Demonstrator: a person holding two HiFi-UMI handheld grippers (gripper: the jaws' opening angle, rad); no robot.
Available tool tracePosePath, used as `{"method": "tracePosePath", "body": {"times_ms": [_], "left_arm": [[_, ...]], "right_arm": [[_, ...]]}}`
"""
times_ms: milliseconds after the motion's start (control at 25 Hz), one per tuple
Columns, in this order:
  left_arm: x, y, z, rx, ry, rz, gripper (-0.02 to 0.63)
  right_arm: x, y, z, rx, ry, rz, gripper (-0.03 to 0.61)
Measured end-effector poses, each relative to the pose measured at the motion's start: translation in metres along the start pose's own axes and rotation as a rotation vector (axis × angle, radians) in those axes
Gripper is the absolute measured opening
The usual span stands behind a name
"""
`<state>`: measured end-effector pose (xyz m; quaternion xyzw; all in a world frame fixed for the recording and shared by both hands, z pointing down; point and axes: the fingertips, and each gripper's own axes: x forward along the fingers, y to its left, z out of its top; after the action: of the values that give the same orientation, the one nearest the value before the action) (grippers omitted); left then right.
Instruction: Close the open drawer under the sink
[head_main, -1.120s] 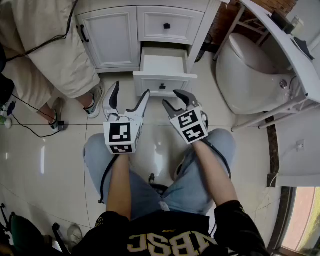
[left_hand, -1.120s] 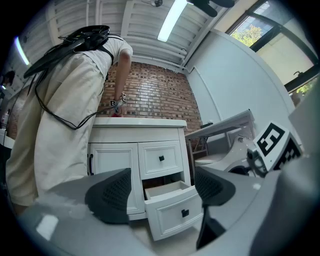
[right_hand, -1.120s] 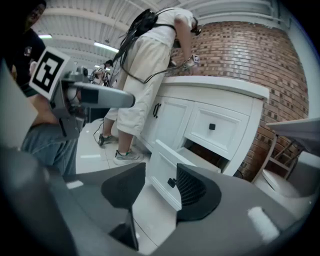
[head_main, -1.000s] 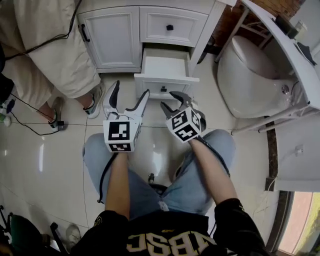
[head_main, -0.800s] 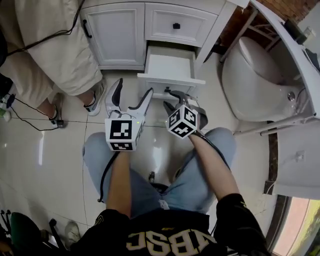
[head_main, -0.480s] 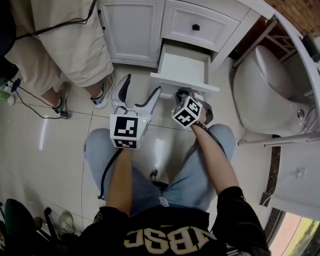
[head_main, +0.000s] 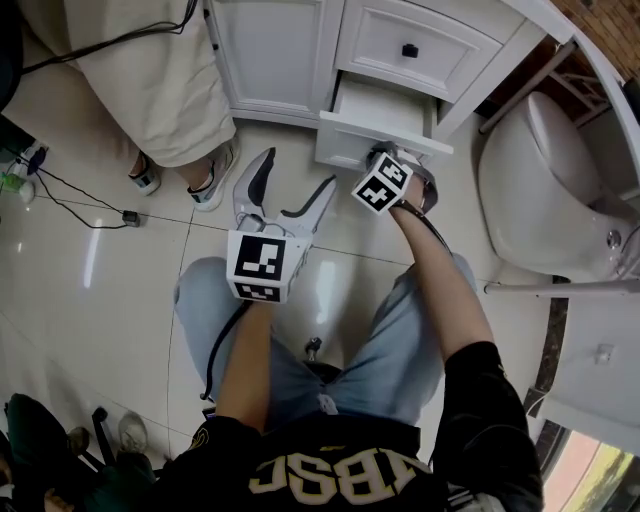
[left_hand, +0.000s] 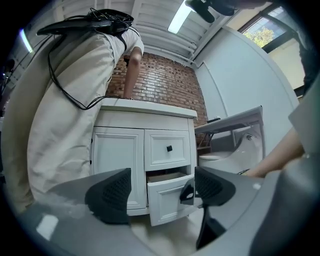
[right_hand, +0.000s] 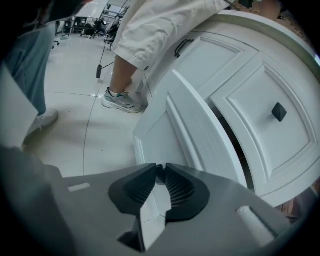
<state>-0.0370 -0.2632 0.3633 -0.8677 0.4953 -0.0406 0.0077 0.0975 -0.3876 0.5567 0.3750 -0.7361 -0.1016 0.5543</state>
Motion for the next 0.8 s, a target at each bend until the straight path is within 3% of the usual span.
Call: {"method": "tracePosePath", "body": {"times_ms": [200,440,720,800], "left_arm": [[0.003,0.002,0.002,0.020,0.005,0.015,0.403],[0.009,0.008,-0.002,0.008,0.017,0.053,0.403],[-0.002,0.009,0.000,0.057,0.034,0.048,0.402],[-0.004,0.014,0.003,0.068,0.027,0.050,0.403]], "right_arm": [[0.035,-0.047,0.006,-0.015,-0.054,-0.047,0.067],[0.075,-0.100,0.009,0.046,-0.115,-0.160,0.067],[0.080,-0.116,0.006,0.312,-0.201,-0.081,0.086],[0.078,-0.111,-0.009,0.440,-0.149,-0.057,0.089]]}}
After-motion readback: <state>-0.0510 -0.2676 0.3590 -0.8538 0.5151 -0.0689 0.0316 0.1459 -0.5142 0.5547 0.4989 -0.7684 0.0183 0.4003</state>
